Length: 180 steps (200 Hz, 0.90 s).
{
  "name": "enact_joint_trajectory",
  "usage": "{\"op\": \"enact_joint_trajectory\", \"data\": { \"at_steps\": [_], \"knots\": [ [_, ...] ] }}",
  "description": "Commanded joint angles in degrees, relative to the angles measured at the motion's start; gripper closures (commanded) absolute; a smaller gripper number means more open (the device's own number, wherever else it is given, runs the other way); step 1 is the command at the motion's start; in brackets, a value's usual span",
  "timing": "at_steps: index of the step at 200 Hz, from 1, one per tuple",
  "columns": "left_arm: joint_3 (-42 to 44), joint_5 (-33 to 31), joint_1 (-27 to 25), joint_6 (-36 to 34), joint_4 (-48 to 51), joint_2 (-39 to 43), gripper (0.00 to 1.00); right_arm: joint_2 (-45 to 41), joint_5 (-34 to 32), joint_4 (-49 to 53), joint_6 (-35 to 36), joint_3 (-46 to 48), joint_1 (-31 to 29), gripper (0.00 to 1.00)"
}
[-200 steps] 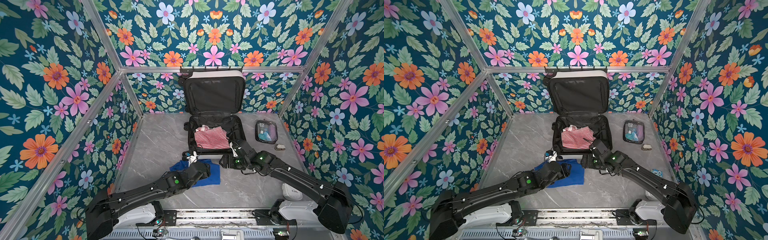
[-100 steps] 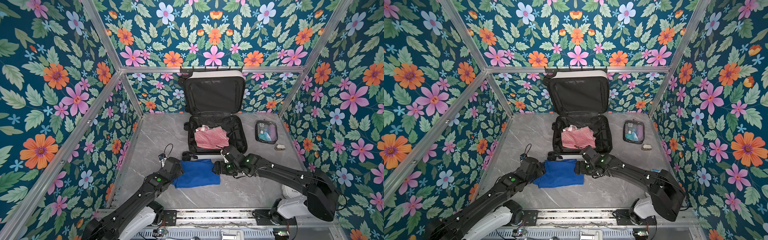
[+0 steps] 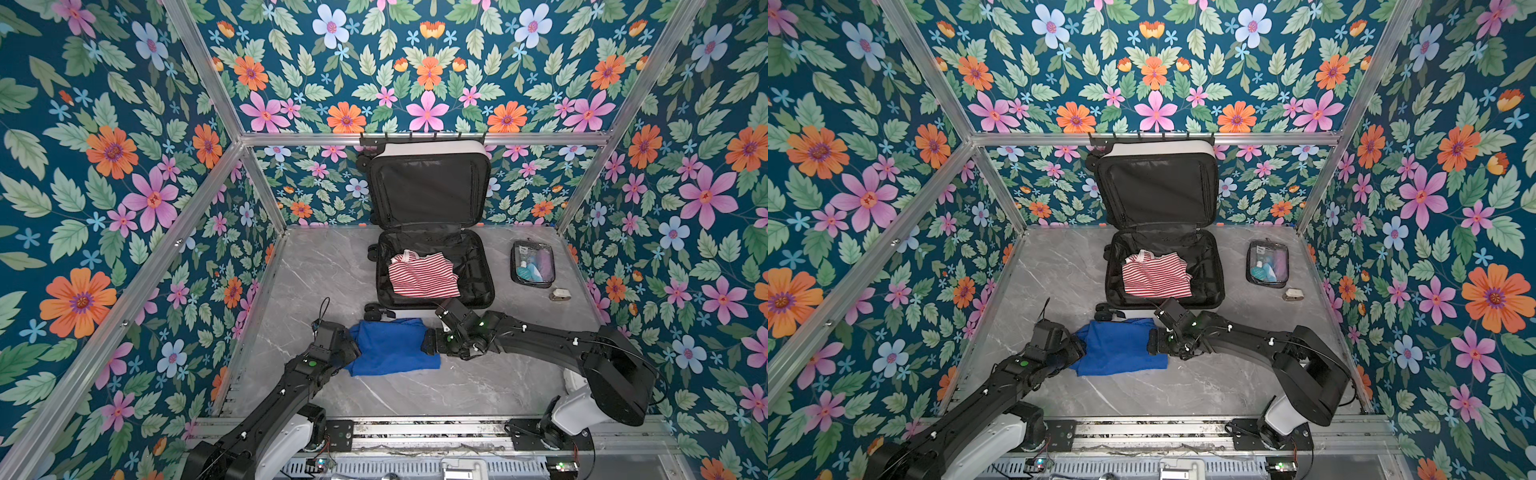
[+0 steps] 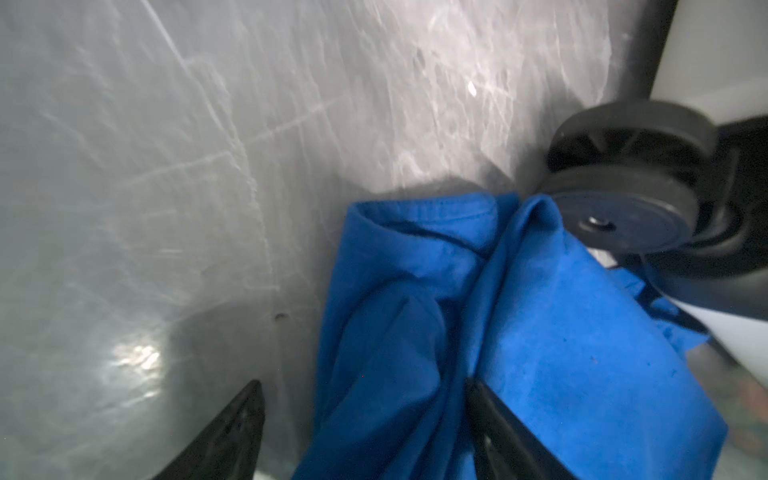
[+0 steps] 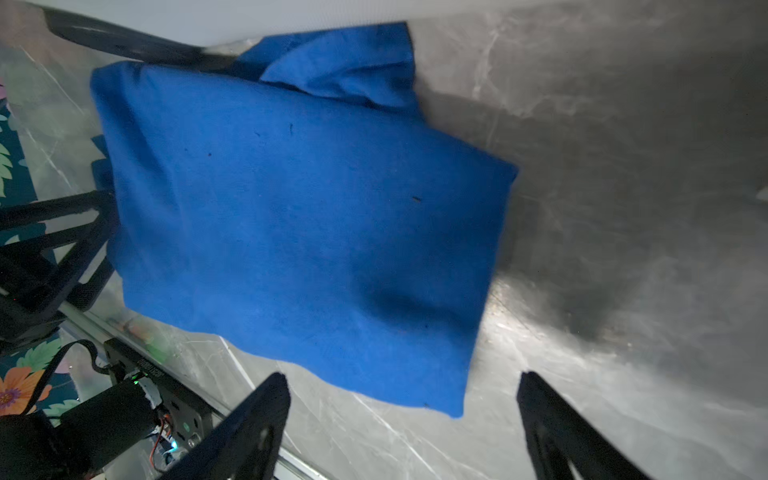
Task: Pack the luggage
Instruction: 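Grasp the blue shirt's opposite edges with the left and right grippers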
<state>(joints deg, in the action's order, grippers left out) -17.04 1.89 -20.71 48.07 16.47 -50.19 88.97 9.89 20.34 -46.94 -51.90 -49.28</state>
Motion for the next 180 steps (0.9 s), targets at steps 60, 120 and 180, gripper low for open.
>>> {"op": "enact_joint_trajectory", "data": {
  "at_steps": [60,120,180],
  "knots": [
    [2.0,8.7,0.3,-1.0,-5.8,-0.6,0.28,5.6,1.4,-4.0,-1.3,-1.8,-0.3,0.15],
    [3.7,10.8,0.3,0.2,-7.4,3.1,0.25,8.9,1.8,-4.7,-1.8,-3.4,-1.2,0.17],
    [4.0,10.7,0.3,1.1,-6.2,5.9,0.23,9.5,2.2,-4.9,-2.2,-4.2,-1.6,0.19]
  ]
}}
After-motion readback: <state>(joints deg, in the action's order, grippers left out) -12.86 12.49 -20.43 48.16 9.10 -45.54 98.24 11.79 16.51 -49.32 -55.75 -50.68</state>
